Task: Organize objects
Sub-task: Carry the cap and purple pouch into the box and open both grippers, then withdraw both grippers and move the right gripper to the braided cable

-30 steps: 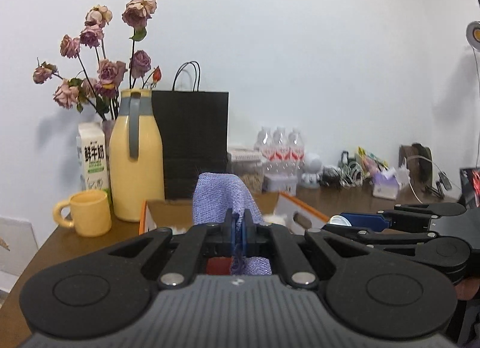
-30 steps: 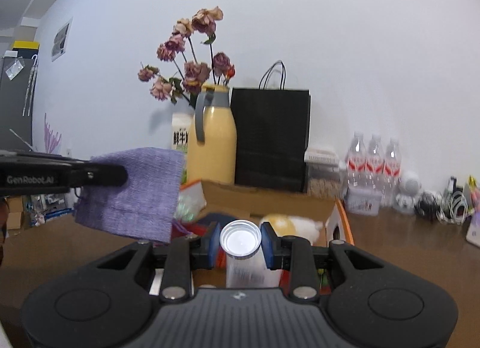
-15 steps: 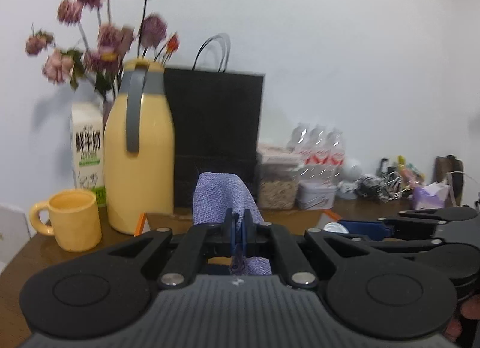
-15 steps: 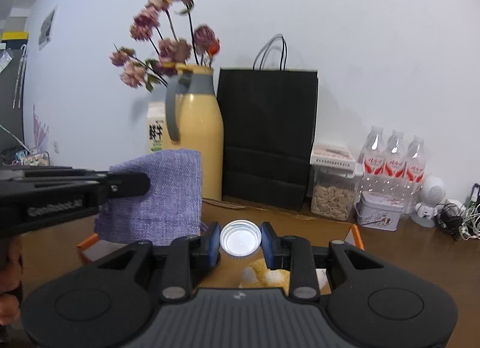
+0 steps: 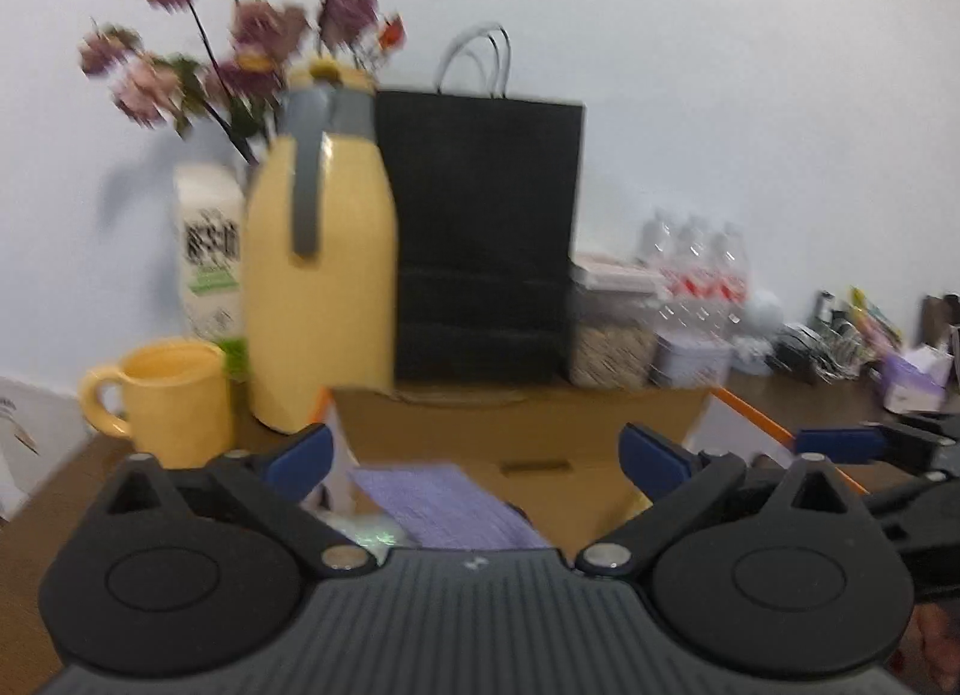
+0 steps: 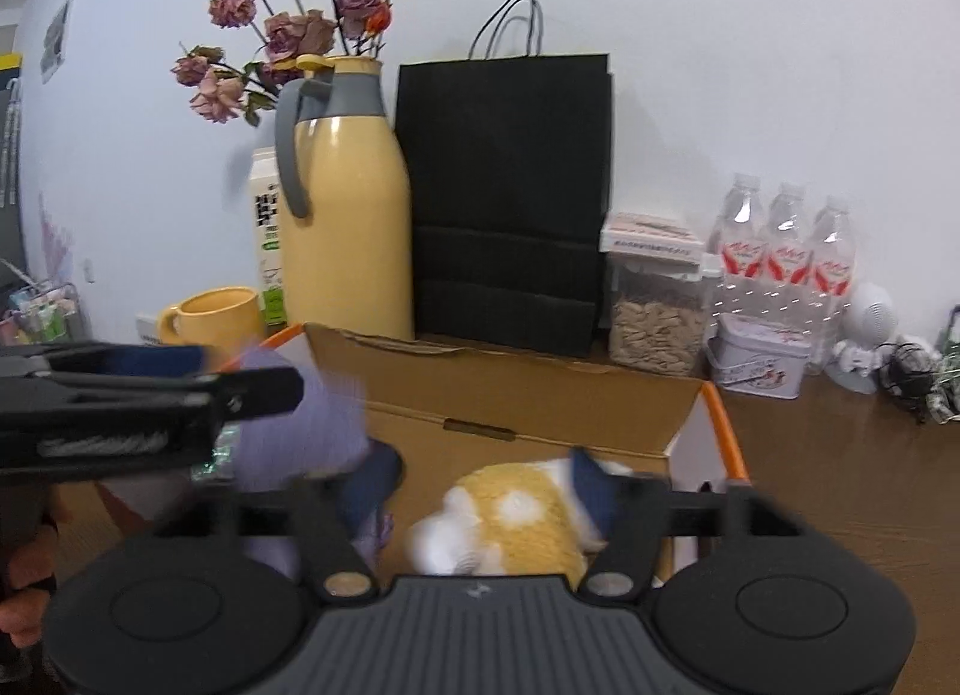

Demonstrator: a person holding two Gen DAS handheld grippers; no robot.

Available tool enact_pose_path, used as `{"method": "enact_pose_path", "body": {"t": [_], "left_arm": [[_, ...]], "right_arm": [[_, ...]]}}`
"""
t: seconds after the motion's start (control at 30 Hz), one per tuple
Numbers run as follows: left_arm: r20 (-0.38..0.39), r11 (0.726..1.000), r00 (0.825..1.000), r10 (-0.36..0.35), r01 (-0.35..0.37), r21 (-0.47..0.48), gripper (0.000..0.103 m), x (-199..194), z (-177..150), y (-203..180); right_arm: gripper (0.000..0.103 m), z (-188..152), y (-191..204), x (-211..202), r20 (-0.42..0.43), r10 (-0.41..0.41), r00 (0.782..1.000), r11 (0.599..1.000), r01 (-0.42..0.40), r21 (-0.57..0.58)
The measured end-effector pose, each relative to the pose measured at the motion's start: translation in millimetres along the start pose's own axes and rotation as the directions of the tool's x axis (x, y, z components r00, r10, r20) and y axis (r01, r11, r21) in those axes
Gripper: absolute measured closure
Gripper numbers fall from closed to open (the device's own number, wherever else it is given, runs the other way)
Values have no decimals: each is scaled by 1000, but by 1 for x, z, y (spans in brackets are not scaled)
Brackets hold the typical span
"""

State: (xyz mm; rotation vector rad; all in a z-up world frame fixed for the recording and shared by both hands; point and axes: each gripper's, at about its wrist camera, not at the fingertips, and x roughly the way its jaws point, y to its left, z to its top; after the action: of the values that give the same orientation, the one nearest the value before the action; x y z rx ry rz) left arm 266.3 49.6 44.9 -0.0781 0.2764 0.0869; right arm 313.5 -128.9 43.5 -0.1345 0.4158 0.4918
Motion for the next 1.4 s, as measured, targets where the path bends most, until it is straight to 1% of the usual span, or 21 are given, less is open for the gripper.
{"method": "enact_pose_path", "body": {"t": [0.03, 0.07, 0.1, 0.4, 0.57, 0.8, 0.97, 1.1, 1.4], "left_arm": [[2, 1000, 1000, 0, 0, -5, 0, -1, 1, 1], [5, 1000, 1000, 0, 0, -17, 0, -2, 1, 3], [8, 1000, 1000, 4, -4, -24, 0, -3, 1, 5], [-6, 1000, 1000, 9, -9, -15, 0, -4, 0, 2], [-4, 1000, 1000, 4, -4, -19, 0, -14, 3, 3], [39, 1000, 999, 0, 1, -14, 0, -41, 12, -1], [23, 1000, 1000, -5, 5, -26, 0, -60, 9, -1], [-2, 1000, 1000, -3, 3, -26, 0, -73, 3, 1], [-86, 1000, 996, 6, -5, 8, 0, -102, -24, 7]], "right_arm": [[9, -1, 0, -1, 3, -13, 1000, 1000, 13, -1], [4, -2, 0, -1, 5, -27, 1000, 1000, 27, 1], [1, -2, -1, -2, 7, -34, 999, 999, 34, 3], [0, -1, -1, -8, 28, -38, 999, 999, 38, 6], [0, -2, 0, -18, 57, -42, 998, 999, 41, 9], [0, -5, 5, -50, 115, -51, 992, 999, 50, 10], [0, -12, 10, -77, 124, -44, 991, 999, 42, 12], [0, -23, 14, -93, 105, -34, 994, 999, 34, 5], [0, -60, 22, -122, 16, -22, 1000, 1000, 22, -21]]}}
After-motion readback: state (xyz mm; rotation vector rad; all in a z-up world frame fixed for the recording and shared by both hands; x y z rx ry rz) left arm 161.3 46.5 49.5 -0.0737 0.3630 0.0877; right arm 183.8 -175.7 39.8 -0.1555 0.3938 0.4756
